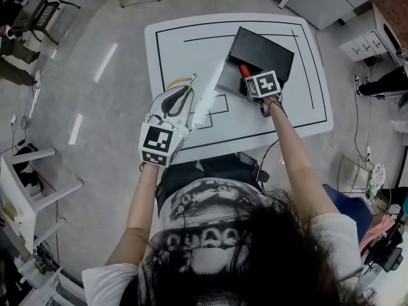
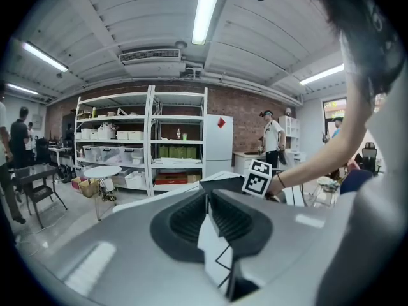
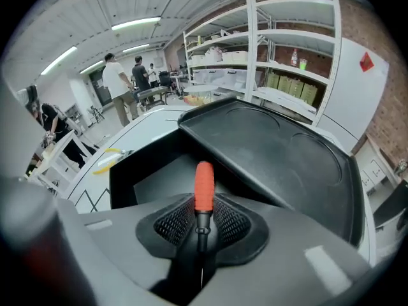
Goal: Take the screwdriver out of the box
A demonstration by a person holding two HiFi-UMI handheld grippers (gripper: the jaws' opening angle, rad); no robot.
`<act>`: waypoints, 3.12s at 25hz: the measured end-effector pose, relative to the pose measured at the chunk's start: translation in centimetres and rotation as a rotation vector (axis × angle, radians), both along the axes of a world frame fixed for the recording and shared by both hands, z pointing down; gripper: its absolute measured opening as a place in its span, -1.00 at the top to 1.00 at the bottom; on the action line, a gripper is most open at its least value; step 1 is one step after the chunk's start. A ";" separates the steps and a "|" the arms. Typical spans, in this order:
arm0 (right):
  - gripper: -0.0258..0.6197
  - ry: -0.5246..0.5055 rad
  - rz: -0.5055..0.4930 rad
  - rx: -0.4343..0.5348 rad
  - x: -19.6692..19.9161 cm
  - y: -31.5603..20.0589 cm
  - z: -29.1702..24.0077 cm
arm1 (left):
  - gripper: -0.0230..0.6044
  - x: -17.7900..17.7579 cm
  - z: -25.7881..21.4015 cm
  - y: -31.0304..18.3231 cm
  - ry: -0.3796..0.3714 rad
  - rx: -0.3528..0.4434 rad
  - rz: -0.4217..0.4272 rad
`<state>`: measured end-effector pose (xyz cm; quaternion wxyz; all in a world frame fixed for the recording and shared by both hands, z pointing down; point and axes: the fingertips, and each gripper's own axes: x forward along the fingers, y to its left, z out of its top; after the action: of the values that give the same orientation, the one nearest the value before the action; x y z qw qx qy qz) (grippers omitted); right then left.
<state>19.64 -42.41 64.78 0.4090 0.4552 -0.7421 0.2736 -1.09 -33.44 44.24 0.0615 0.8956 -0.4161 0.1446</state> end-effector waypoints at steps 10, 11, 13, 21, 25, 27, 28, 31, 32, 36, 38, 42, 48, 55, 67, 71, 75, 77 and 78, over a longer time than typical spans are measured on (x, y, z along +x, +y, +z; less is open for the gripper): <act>0.64 -0.042 -0.038 0.162 -3.0 1.5 -6.6 | 0.93 -2.5 -0.3 1.7 0.008 0.002 0.021; 0.64 -0.050 -0.031 0.181 -3.1 1.6 -7.5 | 0.93 -2.5 -0.4 1.7 0.010 0.001 0.027; 0.64 -0.059 -0.019 0.223 -3.2 1.7 -9.2 | 0.93 -2.6 -0.5 1.8 0.013 0.002 0.039; 0.64 -0.113 0.046 0.384 -5.4 4.9 -16.6 | 0.93 -4.2 -1.4 3.1 0.024 0.005 0.098; 0.64 -0.142 0.091 0.438 -7.4 7.6 -19.2 | 0.93 -5.6 -1.8 4.0 0.034 0.005 0.134; 0.64 -0.155 0.113 0.451 -8.5 9.3 -19.7 | 0.93 -6.2 -1.9 4.6 0.039 0.005 0.156; 0.64 -0.160 0.124 0.454 -9.1 10.1 -19.8 | 0.93 -6.5 -1.8 5.0 0.041 0.004 0.171; 0.64 -0.172 0.159 0.459 -10.5 12.9 -19.9 | 0.93 -7.2 -1.5 6.2 0.041 -0.002 0.215; 0.64 -0.174 0.172 0.460 -10.9 14.0 -19.9 | 0.93 -7.3 -1.3 6.8 0.042 -0.004 0.230; 0.64 -0.183 0.222 0.456 -12.3 17.8 -19.5 | 0.93 -7.8 -0.7 9.0 0.049 -0.016 0.280; 0.64 -0.186 0.241 0.450 -13.1 19.1 -19.3 | 0.93 -8.2 -0.4 9.6 0.056 -0.027 0.295; 0.64 -0.190 0.268 0.442 -14.2 21.2 -19.2 | 0.93 -8.4 -0.6 10.7 0.072 -0.035 0.321; 0.64 -0.194 0.295 0.444 -13.3 24.5 -19.7 | 0.93 -6.5 -1.3 13.1 0.076 -0.032 0.360; 0.64 -0.209 0.304 0.451 -12.3 27.4 -19.9 | 0.93 -4.9 -1.8 15.1 0.078 -0.025 0.364; 0.64 -0.253 0.268 0.446 -10.1 37.5 -19.5 | 0.93 -2.2 -3.0 24.2 0.068 0.002 0.316; 0.64 -0.261 0.250 0.452 -10.1 41.4 -19.4 | 0.93 -2.4 -3.0 28.4 0.052 0.012 0.306; 0.64 -0.269 0.235 0.456 -9.8 44.8 -19.0 | 0.93 -2.1 -2.8 32.0 0.052 0.020 0.287; 0.64 -0.274 0.228 0.457 -9.9 46.2 -19.0 | 0.93 -2.2 -2.8 33.6 0.051 0.023 0.282; 0.64 -0.276 0.224 0.459 -10.1 46.8 -19.1 | 0.93 -2.3 -3.0 34.3 0.051 0.025 0.280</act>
<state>9.56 4.36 45.66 0.1577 0.5734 -0.7783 0.2013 -3.40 0.87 41.28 0.0400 0.9490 -0.2873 0.1237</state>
